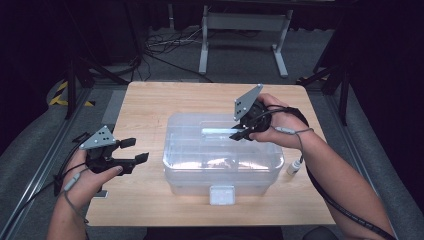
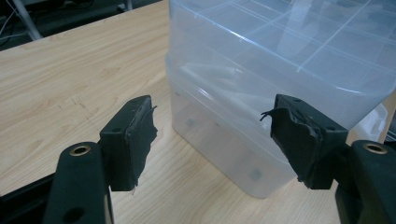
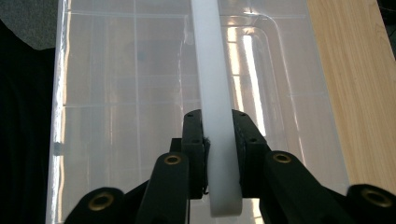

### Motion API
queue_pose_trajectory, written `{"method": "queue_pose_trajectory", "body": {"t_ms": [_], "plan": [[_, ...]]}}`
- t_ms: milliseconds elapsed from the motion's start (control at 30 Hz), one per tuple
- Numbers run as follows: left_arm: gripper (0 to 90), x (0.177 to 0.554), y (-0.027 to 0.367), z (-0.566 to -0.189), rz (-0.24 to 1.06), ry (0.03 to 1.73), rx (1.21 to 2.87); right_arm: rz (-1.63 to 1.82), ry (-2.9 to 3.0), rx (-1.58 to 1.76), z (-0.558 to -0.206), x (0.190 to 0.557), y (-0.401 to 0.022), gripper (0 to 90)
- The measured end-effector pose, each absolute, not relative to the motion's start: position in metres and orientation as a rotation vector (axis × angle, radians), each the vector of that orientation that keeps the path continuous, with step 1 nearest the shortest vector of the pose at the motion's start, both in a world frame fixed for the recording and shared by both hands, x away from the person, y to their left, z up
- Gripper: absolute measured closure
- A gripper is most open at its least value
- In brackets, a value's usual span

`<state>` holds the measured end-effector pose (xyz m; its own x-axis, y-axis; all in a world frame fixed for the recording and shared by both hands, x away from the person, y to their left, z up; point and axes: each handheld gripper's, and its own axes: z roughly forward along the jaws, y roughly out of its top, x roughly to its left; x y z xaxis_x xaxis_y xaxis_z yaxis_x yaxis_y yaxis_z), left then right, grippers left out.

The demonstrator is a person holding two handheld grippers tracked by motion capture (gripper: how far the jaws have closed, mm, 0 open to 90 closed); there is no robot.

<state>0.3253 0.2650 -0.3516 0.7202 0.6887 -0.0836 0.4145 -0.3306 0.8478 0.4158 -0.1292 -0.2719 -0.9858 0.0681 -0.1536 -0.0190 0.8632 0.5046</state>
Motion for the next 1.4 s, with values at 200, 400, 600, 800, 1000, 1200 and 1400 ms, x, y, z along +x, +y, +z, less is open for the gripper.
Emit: {"method": "queue_pose_trajectory", "body": {"t_ms": [200, 400, 600, 800, 1000, 1200, 1400], "plan": [[31.1, 0.325, 0.262, -0.351, 0.353, 0.83, 1.975, 0.813, 2.858, 0.067, -0.266, 0.423, -0.131, 76.9], [31.5, 0.324, 0.261, -0.35, 0.358, 0.827, 1.977, 0.818, 2.878, 0.097, -0.26, 0.432, -0.131, 76.2], [31.8, 0.323, 0.262, -0.349, 0.361, 0.825, 1.974, 0.822, 2.877, 0.118, -0.255, 0.44, -0.13, 75.4], [31.9, 0.324, 0.261, -0.349, 0.363, 0.818, 1.981, 0.821, 2.873, 0.131, -0.249, 0.449, -0.131, 74.4], [31.8, 0.324, 0.26, -0.349, 0.358, 0.81, 1.989, 0.812, 2.873, 0.172, -0.244, 0.458, -0.13, 73.4], [31.8, 0.325, 0.257, -0.349, 0.352, 0.801, 1.995, 0.813, 2.867, 0.178, -0.241, 0.465, -0.13, 72.6], [32.4, 0.326, 0.253, -0.349, 0.332, 0.788, 2.002, 0.803, 2.86, 0.219, -0.237, 0.474, -0.129, 71.5]]}}
